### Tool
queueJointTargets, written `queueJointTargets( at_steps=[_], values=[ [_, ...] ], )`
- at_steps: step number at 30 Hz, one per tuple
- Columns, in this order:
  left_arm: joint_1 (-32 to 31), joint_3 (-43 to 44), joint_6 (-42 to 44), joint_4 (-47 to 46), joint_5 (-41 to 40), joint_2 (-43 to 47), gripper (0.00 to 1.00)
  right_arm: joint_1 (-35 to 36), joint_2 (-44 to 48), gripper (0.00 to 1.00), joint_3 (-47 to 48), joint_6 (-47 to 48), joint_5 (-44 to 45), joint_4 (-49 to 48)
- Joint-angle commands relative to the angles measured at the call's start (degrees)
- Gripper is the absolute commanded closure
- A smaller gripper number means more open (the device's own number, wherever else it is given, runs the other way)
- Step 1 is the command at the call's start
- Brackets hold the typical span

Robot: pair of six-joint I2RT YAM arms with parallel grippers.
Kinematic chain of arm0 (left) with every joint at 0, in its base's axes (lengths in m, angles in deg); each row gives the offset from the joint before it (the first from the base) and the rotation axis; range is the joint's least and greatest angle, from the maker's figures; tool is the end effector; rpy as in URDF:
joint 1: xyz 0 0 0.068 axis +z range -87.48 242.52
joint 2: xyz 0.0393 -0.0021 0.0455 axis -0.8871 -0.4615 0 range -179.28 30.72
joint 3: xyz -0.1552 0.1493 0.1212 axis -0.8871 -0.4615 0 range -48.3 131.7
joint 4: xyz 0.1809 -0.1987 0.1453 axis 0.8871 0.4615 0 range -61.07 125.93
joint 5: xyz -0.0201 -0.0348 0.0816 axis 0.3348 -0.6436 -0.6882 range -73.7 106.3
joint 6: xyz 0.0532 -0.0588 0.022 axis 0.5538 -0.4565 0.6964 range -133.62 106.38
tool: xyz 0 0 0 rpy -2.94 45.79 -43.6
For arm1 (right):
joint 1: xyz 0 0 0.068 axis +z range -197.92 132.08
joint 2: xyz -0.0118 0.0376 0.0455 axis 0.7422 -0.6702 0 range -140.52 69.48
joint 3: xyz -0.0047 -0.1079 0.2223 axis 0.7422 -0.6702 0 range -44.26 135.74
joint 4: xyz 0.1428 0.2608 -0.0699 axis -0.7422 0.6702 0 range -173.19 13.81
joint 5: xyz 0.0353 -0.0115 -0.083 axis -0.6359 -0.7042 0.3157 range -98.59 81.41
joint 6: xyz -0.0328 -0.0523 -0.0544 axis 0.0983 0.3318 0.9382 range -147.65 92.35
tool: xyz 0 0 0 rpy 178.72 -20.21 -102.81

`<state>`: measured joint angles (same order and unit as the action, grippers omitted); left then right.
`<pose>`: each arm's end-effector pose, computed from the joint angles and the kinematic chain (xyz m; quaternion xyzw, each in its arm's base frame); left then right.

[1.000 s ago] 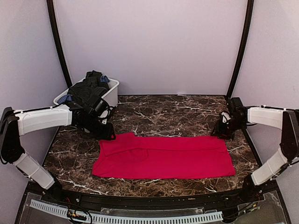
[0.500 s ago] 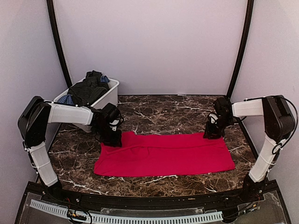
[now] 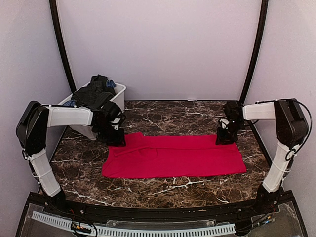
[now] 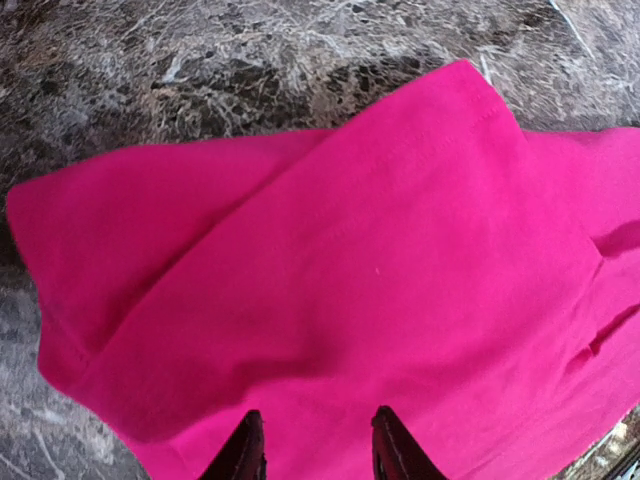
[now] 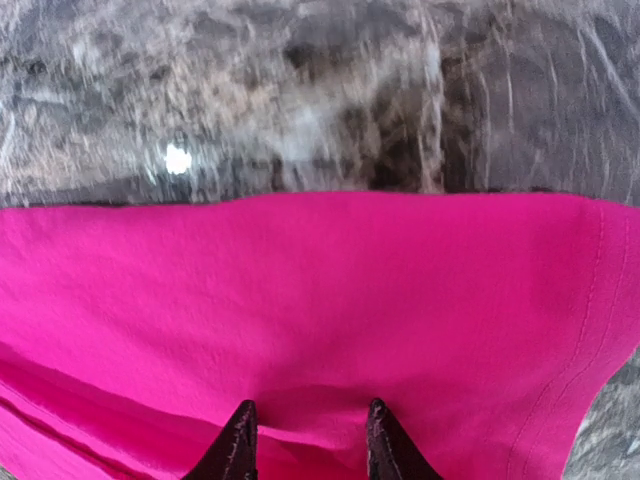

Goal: Fold and stack the mixed laundry pile
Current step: Move the rectangle-folded T-shirt to the center of the board, then adjust the rectangle-folded T-shirt at the center of the board.

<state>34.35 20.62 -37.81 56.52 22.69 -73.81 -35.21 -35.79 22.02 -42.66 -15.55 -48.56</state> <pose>0.3638 -0.2039 0.0927 0.0466 0.9702 -0.1508 0.1837 0.3764 0.0938 0.0666 0.0112 0.9879 0.0924 0.1237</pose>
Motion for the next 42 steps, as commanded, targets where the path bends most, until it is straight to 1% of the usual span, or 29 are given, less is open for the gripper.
queueJointTargets(
  at_steps=[1,3,5,8,10,12,13,17,19,22,26,28,32,35,42],
  values=[
    [1.92,-2.17,-0.55,3.74,-1.75,9.42,0.63,0.46,3.1,0.63,-2.66,-0.22,0.92,5.17],
    [3.73,-2.33,-1.9,3.91,-2.92,11.06,0.6,0.47,4.9,0.62,-3.69,-0.87,0.85,5.67],
    [4.98,-2.01,-2.49,4.03,-4.61,11.8,0.55,0.47,5.26,0.61,-3.75,-0.28,1.77,6.61],
    [6.61,-1.14,-2.6,3.87,-4.96,11.2,0.51,0.33,5.23,0.59,-0.87,1.36,5.77,10.39],
    [7.09,-0.18,-2.66,3.99,-5.27,10.05,0.49,0.45,6.24,0.57,2.55,2.47,5.18,11.71],
    [7.4,0.41,-2.85,3.38,-5.52,8.89,0.48,0.56,8.5,0.53,5.09,2.82,0.02,10.71],
    [7.55,0.7,-2.87,2.63,-4.9,8.11,0.48,0.58,9.51,0.52,6.11,2.62,-4.39,9.5],
    [7.6,2.09,-3.12,2.09,-3.58,5.12,0.48,1.66,9.83,0.51,9.71,0.89,-16.41,2.28],
    [7.67,2.08,-3.15,1.82,-3.05,4.34,0.49,5.08,6.8,0.51,14.05,0.73,-17.88,1.22],
    [7.65,1.83,-3.22,1.51,-2.61,3.95,0.52,10.39,-1.69,0.53,23.09,0.49,-17.35,2.58],
    [7.6,0.89,-3.15,0.68,-1.59,3.48,0.58,16.08,-10.54,0.54,32.93,-0.72,-18.38,1.25],
    [7.6,0.68,-3.12,0.41,-1.46,3.01,0.6,18.36,-14.92,0.54,37.37,-1.78,-19.55,0.09],
    [7.6,0.55,-2.99,0.62,-1.79,2.28,0.61,22.72,-24.36,0.55,48.44,-3.06,-21.19,0.88],
    [7.6,0.43,-2.83,0.96,-2.53,2.08,0.61,25.28,-30.71,0.56,57.13,-4.02,-21.42,1.94],
    [7.6,-0.08,-2.7,1.67,-3.69,2.11,0.61,28.22,-42.61,0.6,71.07,-7.87,-22.52,2.29]
  ],
)
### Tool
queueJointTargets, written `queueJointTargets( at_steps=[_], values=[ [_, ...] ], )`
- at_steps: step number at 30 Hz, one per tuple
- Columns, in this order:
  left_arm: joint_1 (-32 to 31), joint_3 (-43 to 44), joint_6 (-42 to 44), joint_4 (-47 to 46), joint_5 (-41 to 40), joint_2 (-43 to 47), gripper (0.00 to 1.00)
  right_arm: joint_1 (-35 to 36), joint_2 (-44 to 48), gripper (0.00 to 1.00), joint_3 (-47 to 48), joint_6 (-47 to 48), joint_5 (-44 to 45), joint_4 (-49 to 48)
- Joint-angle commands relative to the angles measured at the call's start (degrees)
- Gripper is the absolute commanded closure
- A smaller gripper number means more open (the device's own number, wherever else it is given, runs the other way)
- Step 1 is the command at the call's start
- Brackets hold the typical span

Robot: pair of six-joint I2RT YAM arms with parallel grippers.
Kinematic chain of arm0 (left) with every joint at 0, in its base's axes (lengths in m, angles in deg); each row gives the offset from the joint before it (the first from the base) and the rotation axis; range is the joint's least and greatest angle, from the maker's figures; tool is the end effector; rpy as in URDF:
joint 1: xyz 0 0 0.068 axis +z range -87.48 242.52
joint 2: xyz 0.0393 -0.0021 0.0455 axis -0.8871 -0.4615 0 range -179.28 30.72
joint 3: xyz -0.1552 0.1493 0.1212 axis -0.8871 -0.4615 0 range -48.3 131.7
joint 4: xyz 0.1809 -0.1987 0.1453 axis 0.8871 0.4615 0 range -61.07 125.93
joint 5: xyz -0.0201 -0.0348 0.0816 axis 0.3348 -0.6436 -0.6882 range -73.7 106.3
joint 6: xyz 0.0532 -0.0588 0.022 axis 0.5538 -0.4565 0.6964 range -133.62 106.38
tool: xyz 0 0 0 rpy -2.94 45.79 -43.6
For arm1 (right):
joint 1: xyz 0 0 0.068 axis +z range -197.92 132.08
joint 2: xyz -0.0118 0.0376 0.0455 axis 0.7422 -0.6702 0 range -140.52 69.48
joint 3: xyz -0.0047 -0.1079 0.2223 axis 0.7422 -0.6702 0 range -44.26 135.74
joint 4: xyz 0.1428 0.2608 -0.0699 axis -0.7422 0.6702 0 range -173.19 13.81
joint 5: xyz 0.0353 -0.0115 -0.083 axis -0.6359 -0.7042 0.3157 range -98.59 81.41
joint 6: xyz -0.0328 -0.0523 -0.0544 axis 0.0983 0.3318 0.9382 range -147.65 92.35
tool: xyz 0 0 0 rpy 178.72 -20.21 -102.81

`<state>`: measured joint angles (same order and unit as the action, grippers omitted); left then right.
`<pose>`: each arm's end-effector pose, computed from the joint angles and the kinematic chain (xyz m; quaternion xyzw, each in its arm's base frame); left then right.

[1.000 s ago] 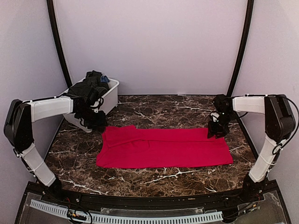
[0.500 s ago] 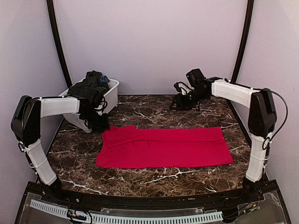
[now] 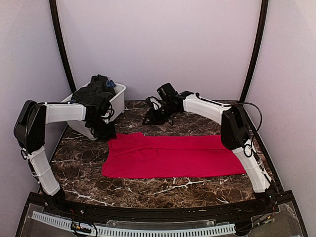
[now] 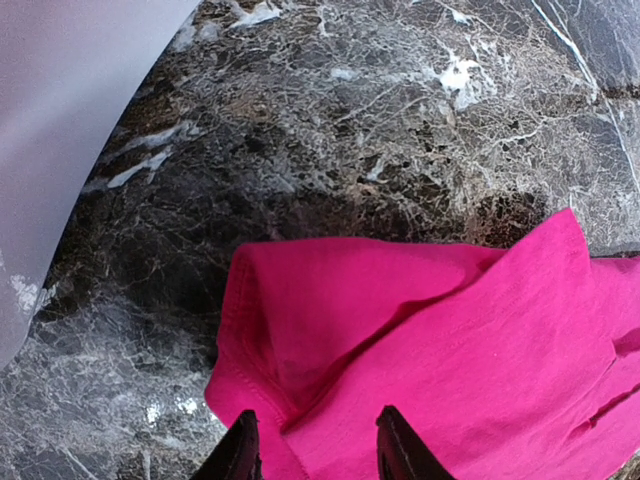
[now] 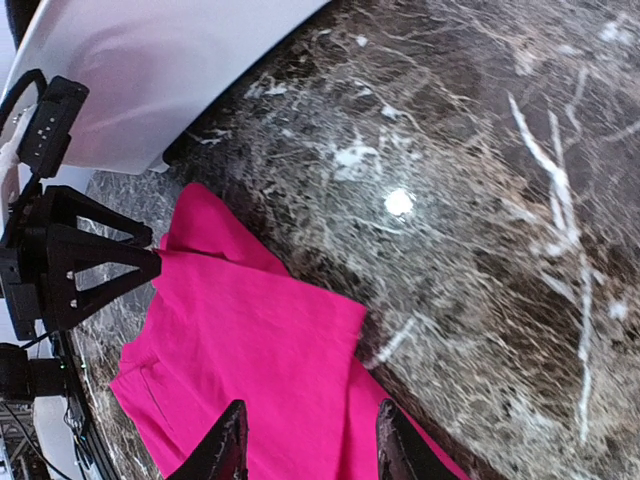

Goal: Fold and stack the mixed laundry pile
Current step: Adjust the rectangle-folded T-shirt at the center of the board.

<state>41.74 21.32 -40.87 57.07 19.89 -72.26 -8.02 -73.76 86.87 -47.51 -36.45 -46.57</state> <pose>0.3903 -0.1529 0.1067 -0.0470 0.9676 -0.1279 0.2124 0.4376 0.4095 0.1500 -0.2416 0.8797 0.3658 0.1844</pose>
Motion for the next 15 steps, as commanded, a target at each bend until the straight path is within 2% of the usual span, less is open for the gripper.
queueJointTargets(
  at_steps=[1,15],
  values=[
    [0.21,-0.8,0.35,1.1,-0.77,0.58,0.61,1.17,-5.81,0.6,7.38,-3.6,-1.67,0.39],
    [0.21,-1.97,0.18,0.78,-0.66,1.46,0.61,2.71,-13.56,0.62,11.31,-6.54,-4.0,-2.65]
  ],
)
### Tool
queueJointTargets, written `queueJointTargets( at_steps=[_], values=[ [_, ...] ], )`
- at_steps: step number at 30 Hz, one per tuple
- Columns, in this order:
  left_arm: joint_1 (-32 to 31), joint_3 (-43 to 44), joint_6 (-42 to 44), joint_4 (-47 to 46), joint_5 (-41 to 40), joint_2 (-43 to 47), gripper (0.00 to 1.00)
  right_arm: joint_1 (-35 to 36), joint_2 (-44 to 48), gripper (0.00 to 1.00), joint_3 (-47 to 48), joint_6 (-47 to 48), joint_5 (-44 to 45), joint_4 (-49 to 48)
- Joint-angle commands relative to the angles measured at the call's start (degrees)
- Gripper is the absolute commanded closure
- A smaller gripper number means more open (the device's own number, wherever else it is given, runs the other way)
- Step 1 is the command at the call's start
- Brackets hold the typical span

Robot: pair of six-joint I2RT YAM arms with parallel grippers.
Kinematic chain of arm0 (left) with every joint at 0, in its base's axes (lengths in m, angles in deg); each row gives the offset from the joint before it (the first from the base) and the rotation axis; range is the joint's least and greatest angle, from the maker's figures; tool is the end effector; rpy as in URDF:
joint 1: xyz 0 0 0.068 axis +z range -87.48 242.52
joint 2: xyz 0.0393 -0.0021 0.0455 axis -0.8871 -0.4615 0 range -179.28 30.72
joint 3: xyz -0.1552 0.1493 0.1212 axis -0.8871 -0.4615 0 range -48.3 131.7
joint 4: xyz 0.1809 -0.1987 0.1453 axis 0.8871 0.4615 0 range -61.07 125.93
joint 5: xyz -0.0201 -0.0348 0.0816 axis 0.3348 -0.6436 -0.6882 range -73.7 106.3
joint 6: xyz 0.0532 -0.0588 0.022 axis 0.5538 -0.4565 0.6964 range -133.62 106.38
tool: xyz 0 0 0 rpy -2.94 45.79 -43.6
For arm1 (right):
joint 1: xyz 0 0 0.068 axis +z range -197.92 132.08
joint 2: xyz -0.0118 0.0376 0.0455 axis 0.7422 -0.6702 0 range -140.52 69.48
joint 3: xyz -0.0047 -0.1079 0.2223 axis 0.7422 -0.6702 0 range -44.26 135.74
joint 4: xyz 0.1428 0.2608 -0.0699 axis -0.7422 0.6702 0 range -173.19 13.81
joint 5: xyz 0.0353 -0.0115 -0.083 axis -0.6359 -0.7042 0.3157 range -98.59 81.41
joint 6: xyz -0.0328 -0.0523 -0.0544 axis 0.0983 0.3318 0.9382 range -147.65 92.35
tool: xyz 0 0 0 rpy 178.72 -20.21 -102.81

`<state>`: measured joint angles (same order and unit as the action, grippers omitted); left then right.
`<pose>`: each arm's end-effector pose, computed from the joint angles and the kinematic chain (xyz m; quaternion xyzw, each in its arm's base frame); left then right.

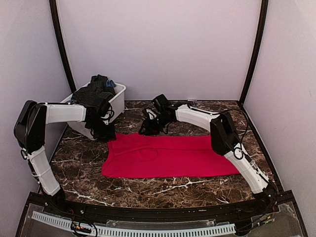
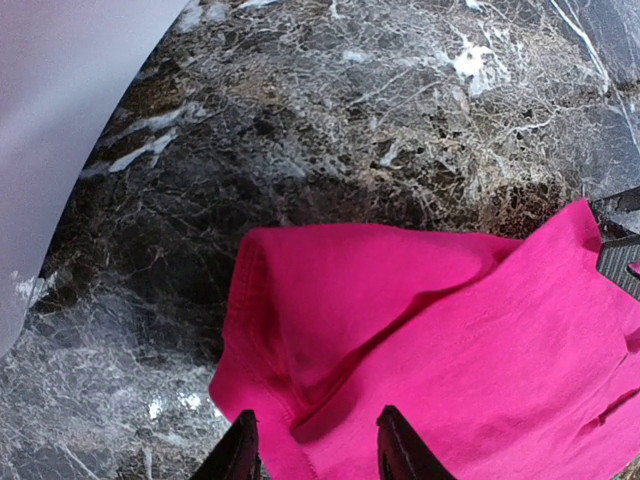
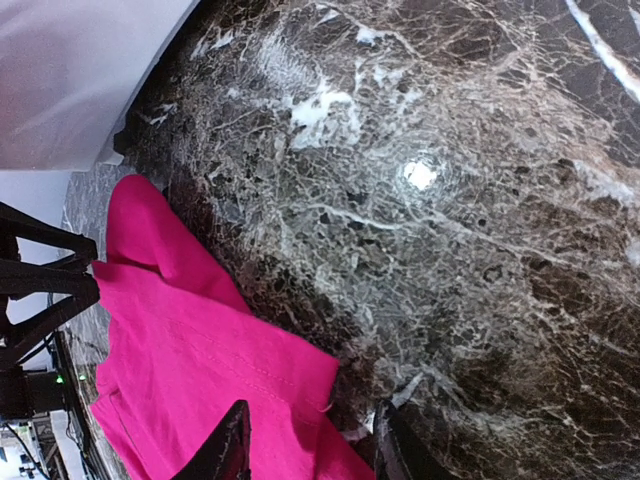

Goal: Fold and stack the mixed laundry pile
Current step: Adjust the rectangle-folded T-shirt at the center of the board.

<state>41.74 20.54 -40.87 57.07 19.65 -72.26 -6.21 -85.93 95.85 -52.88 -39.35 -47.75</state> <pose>0.3874 -0.1515 0.1020 -0.0478 0.9693 -0.1234 0.2072 0.4374 0.4390 0.0884 -0.2183 0.8860 0.3871 0.1325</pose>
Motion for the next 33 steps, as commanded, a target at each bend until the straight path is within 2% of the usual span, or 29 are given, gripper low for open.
queueJointTargets(
  at_steps=[1,3,10,17,29,33],
  values=[
    [0.21,-1.22,0.17,0.78,-0.45,1.53,0.61,0.9,-1.56,0.64,2.5,-1.32,-1.62,-1.76],
    [0.21,-1.33,0.24,0.78,-0.7,1.51,0.61,0.89,-2.07,0.68,2.81,-1.85,-2.57,-2.32],
    [0.21,-1.52,0.48,-0.16,-0.85,1.25,0.64,0.91,-1.9,1.0,3.0,-2.46,-4.92,-2.94],
    [0.21,-0.91,0.94,-0.73,-0.71,0.86,0.72,1.09,2.41,1.0,-1.03,-1.97,-5.27,-5.61],
    [0.21,-0.23,1.82,-1.68,-0.26,-0.18,0.99,1.22,7.12,1.0,-7.23,-1.09,-5.43,-7.98],
    [0.21,-0.05,2.01,-0.6,-0.11,1.35,1.0,1.43,8.77,1.0,-9.19,-0.56,-5.55,-8.46]
  ],
)
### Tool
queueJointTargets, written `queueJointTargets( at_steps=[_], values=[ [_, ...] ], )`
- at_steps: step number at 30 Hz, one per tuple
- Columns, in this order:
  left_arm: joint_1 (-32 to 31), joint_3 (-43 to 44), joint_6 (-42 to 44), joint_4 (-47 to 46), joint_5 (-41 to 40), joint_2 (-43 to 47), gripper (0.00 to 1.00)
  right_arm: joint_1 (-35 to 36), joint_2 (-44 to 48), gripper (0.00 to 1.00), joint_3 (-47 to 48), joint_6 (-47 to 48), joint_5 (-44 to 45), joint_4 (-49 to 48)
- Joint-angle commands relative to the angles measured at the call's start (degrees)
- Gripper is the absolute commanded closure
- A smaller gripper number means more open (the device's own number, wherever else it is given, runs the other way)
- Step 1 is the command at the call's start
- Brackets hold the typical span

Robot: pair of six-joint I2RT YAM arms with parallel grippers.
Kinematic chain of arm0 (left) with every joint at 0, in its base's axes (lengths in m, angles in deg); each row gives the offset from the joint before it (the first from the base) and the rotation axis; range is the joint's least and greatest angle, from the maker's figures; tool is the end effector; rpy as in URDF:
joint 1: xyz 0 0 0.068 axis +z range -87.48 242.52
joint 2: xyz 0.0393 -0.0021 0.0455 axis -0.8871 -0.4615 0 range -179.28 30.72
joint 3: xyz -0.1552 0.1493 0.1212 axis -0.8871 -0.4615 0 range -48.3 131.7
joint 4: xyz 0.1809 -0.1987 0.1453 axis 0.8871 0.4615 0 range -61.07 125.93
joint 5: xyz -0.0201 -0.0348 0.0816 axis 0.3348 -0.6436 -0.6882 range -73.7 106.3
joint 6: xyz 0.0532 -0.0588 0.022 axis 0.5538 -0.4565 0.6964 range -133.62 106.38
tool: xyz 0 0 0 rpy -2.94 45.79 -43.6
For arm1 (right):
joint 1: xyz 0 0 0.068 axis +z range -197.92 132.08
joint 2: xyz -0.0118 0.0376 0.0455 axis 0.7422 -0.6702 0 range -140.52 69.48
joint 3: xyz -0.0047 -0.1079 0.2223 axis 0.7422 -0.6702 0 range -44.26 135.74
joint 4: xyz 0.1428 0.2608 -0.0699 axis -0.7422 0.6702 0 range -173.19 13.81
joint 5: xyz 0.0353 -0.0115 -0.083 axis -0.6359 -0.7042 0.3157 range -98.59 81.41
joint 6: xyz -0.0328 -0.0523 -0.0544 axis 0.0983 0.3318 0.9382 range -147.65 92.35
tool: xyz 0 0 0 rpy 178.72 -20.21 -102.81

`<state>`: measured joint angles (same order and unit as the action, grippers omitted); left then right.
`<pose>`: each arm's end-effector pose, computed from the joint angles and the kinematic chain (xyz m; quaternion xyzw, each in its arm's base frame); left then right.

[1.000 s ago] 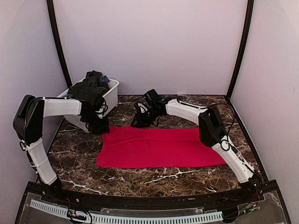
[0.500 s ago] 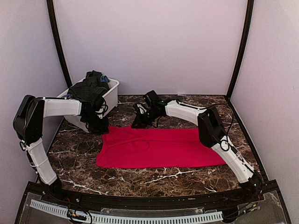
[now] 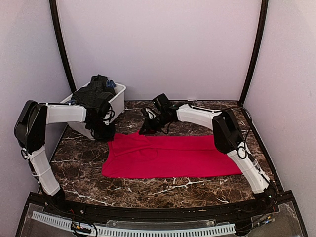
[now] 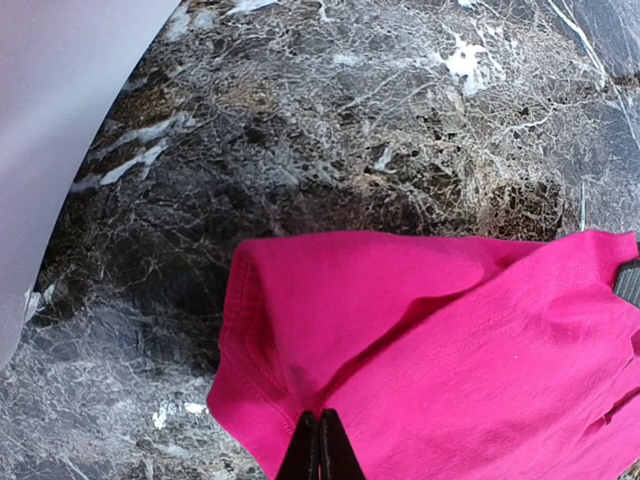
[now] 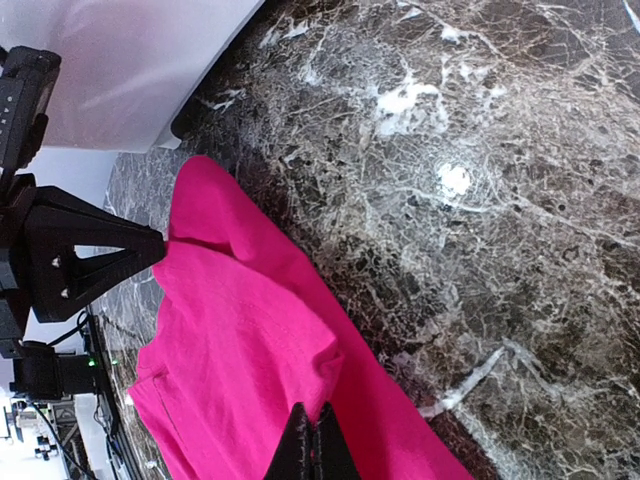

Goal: Fold and stack the mixed laundry pile
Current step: Adjust the rectangle-folded T-shirt at the center of the board.

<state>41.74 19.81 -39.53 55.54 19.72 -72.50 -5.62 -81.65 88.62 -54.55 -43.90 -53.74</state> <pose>0.3876 -0.1517 0.0978 -0.0361 0.9686 -0.1234 0.2127 0.4253 0.4429 0.0959 -0.2275 0.8660 0.4281 0.1224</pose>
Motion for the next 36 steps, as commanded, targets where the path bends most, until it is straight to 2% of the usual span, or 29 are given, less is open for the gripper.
queueJointTargets(
  at_steps=[1,10,13,20,25,36],
  values=[
    [0.21,0.19,0.73,1.15,-0.08,2.13,1.0,0.88,5.51,1.0,-3.39,1.36,-0.99,-2.78],
    [-0.54,-7.12,3.86,2.22,5.23,11.21,1.0,1.93,11.49,1.0,-13.77,3.43,-1.16,-5.75],
    [-2.9,-7.97,4.81,3.97,5.66,12.33,1.0,2.79,12.88,1.0,-17.29,4.13,-0.86,-6.16],
    [-11.26,-8.96,7.5,9.65,1.29,13.92,1.0,3.92,19.61,1.0,-28.58,5.3,2.12,-8.49],
    [-12.96,-10.05,8.33,13.1,-0.34,15.44,1.0,4.14,24.48,1.0,-35.69,6.68,2.52,-8.84],
    [-16.16,-12.77,8.78,14.49,0.88,15.66,1.0,5.88,26.81,1.0,-44.61,7.91,2.68,-10.19]
  ],
)
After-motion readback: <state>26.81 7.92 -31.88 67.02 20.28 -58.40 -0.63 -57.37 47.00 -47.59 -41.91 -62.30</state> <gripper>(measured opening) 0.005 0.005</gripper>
